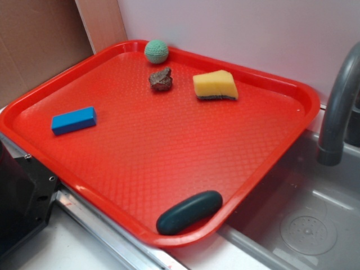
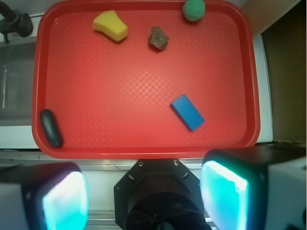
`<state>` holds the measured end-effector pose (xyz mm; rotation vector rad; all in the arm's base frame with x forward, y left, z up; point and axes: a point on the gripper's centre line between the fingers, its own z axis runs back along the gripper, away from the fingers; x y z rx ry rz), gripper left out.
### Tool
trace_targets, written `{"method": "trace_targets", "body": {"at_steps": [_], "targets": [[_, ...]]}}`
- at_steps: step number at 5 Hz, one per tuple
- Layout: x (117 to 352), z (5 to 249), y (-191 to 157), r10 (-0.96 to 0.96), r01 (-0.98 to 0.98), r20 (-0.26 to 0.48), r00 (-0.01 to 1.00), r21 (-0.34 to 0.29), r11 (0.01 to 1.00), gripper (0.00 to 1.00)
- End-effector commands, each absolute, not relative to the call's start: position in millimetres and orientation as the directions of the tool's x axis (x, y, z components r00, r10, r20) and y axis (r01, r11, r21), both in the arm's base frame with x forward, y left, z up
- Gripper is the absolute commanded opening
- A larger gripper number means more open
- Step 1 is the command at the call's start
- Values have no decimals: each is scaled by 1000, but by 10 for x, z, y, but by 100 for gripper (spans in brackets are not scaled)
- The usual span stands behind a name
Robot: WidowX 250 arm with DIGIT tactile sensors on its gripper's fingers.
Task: Grab the blue block.
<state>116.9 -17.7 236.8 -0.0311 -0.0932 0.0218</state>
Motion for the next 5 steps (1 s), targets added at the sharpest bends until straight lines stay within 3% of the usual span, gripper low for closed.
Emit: {"method": "trace_targets", "body": {"at_steps": [1, 2, 4, 5], "targets": [[1169, 2368, -177, 23, -20, 93, 995, -32, 999, 100], [1309, 2146, -25, -128, 131, 89, 988, -37, 991, 100], [1418, 1800, 332, -271, 270, 87, 959, 21, 963, 100], [1522, 1558, 497, -443, 444, 83, 893, 6, 896, 100]]}}
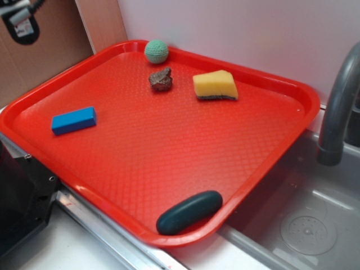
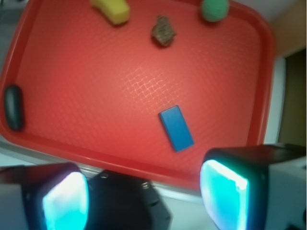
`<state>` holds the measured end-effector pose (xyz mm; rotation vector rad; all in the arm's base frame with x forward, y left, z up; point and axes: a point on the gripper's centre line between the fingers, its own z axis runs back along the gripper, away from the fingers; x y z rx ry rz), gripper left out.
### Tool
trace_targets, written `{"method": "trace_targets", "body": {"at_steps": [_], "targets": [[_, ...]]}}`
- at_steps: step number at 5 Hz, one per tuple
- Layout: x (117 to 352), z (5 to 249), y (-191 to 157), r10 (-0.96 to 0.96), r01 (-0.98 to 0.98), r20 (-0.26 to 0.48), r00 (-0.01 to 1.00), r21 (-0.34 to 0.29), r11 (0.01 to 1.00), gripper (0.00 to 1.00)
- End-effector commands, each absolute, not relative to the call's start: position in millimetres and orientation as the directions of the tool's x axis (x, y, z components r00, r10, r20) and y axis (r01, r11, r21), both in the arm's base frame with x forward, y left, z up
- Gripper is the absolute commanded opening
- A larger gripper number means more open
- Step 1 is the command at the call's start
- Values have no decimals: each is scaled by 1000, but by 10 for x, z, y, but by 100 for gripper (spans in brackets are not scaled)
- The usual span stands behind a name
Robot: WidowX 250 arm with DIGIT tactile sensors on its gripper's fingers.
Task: Grab the blue block.
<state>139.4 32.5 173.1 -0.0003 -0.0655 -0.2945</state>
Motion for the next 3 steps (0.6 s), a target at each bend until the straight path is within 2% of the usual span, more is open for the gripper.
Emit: {"method": "trace_targets", "body": {"at_steps": [1, 3], "targets": [[1597, 1312, 494, -459, 460, 75, 885, 3, 888, 100], [1638, 773, 468, -433, 433, -46, 900, -4, 901, 100]]}}
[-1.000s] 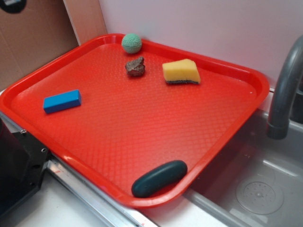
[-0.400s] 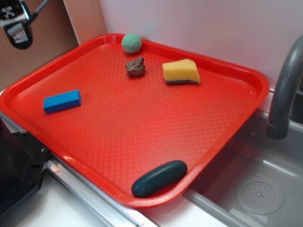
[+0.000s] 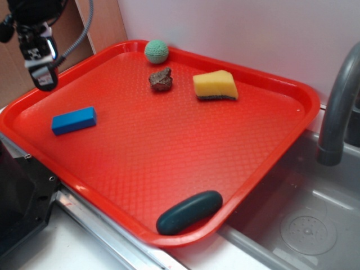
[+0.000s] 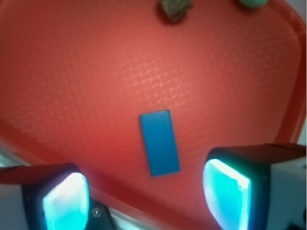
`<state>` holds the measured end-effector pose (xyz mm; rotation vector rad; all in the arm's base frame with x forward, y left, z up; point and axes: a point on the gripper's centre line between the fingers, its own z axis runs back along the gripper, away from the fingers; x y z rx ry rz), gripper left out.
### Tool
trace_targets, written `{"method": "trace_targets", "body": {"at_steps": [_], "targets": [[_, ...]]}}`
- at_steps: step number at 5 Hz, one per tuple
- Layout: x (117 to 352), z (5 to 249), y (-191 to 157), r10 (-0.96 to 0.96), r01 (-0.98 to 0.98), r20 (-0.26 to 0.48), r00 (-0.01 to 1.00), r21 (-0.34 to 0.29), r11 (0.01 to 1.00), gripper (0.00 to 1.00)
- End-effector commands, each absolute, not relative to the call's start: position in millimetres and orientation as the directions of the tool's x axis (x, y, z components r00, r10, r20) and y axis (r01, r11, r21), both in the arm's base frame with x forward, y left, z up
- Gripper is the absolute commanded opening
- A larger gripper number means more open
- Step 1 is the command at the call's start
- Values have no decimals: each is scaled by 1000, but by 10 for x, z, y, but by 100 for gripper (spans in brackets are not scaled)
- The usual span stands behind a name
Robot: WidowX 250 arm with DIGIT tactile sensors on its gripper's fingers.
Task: Grab the blue block.
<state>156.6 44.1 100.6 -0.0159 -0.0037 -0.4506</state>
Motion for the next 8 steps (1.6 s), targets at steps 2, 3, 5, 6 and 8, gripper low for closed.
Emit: {"method": "trace_targets", "body": {"at_steps": [2, 3, 5, 6, 8], "targets": [[1569, 356, 655, -403, 411, -189, 896, 4, 912, 100], [1553, 200, 732, -423, 427, -226, 877, -35, 904, 100], [1563, 83, 680, -429, 435, -243, 870, -29, 900, 0], [1574, 92, 664, -430, 437, -237, 871, -23, 899, 0], [1611, 311, 580, -392, 407, -245, 887, 10, 914, 0]]}}
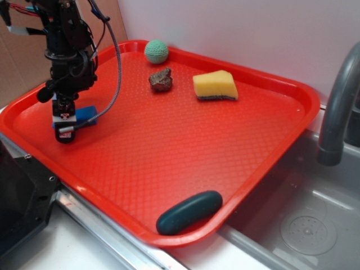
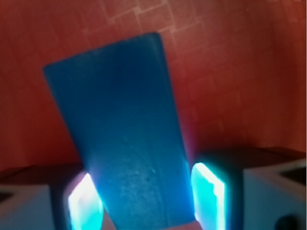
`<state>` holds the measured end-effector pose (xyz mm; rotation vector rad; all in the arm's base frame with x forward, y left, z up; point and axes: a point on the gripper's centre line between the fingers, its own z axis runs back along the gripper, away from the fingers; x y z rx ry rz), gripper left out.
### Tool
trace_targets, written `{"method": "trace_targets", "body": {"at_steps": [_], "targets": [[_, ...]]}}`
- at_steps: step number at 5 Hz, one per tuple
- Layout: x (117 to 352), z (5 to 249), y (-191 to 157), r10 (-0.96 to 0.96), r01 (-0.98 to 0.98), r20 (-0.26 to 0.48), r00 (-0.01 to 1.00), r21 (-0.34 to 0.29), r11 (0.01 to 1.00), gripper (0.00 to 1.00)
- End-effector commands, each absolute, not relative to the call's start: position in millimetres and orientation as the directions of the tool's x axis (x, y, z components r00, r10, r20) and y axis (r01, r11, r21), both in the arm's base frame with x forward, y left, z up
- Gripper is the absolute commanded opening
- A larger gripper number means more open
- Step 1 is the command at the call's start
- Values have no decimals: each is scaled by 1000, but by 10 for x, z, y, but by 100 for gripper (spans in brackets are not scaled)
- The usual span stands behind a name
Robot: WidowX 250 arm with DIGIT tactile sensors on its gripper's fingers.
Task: Grab the blue block.
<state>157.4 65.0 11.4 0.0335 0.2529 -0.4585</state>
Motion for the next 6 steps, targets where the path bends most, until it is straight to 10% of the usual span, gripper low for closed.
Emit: {"method": "trace_targets", "body": {"at_steps": [1, 4, 6], "targets": [[1692, 812, 471, -162, 173, -181, 970, 47, 984, 0], [1631, 2330, -240, 277, -277, -7, 961, -63, 959, 0], [1683, 2289, -350, 217, -216, 63, 974, -21, 976, 0]]}}
